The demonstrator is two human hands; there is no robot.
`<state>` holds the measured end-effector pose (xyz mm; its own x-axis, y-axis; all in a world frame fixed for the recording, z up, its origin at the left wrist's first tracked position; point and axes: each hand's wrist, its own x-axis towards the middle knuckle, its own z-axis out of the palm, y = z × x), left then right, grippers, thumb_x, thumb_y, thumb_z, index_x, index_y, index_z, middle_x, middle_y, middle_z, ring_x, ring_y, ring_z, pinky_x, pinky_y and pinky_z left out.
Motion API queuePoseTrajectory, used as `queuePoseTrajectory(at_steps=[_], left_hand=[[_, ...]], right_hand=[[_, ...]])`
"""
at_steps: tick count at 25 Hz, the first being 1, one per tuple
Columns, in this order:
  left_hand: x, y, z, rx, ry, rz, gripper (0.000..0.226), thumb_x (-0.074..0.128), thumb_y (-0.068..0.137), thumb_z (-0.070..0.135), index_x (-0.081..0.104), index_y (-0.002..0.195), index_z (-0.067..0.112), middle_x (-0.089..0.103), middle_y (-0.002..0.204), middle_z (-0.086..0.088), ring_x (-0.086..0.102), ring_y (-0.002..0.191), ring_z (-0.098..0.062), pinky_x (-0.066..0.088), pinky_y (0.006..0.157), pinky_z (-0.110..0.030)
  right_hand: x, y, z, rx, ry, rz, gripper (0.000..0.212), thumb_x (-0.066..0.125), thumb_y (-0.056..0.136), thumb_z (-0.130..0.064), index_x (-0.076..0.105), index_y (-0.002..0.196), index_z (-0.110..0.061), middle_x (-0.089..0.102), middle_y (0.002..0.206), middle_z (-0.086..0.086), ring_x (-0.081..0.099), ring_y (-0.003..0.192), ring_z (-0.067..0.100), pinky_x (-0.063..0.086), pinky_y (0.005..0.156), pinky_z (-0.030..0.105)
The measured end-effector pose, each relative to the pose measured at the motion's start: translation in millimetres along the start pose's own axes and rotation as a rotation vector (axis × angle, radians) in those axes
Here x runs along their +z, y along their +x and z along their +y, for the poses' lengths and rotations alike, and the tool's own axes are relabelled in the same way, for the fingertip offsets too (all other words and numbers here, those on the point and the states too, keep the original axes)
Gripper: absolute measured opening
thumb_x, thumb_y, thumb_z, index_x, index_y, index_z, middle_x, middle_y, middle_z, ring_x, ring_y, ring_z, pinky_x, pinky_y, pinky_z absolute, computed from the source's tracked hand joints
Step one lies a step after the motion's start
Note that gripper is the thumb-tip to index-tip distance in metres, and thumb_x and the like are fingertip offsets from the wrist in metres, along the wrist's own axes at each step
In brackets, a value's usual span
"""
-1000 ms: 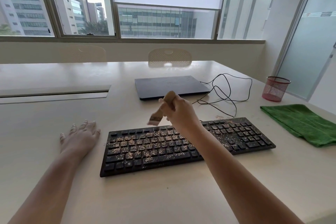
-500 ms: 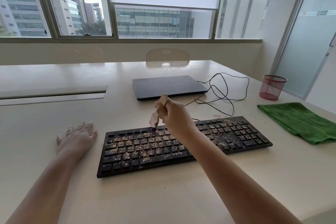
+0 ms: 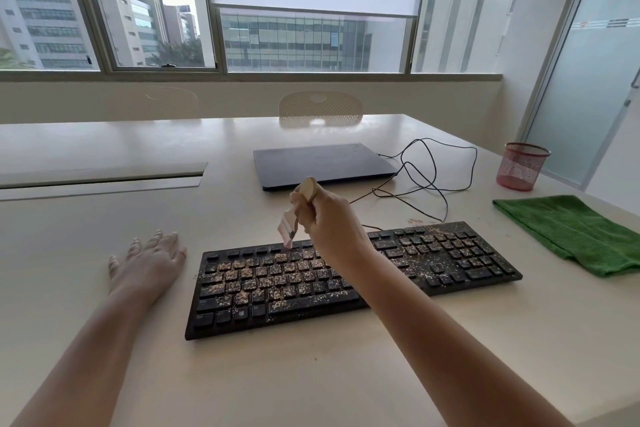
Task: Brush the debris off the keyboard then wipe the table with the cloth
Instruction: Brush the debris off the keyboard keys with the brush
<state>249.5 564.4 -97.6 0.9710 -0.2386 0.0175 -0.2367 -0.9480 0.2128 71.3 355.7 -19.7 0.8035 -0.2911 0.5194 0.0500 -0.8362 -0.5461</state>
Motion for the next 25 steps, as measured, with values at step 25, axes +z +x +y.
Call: queuePoseTrajectory(at_steps=[25], left_hand=[[0.7, 1.0, -0.9, 0.013, 0.0, 0.01, 0.054, 0.024, 0.099, 0.048, 0.019, 0.149, 0.03, 0.009, 0.158, 0.008, 0.006, 0.146, -0.022, 0.006, 0.116, -0.048]], right_hand=[[-25.4, 10.3, 15.0, 0.192, -0.048, 0.049, 0.029, 0.039, 0.099, -0.033, 0.058, 0.098, -0.011, 0.061, 0.074, -0.002, 0.054, 0.056, 0.011, 0.052, 0.057, 0.03]])
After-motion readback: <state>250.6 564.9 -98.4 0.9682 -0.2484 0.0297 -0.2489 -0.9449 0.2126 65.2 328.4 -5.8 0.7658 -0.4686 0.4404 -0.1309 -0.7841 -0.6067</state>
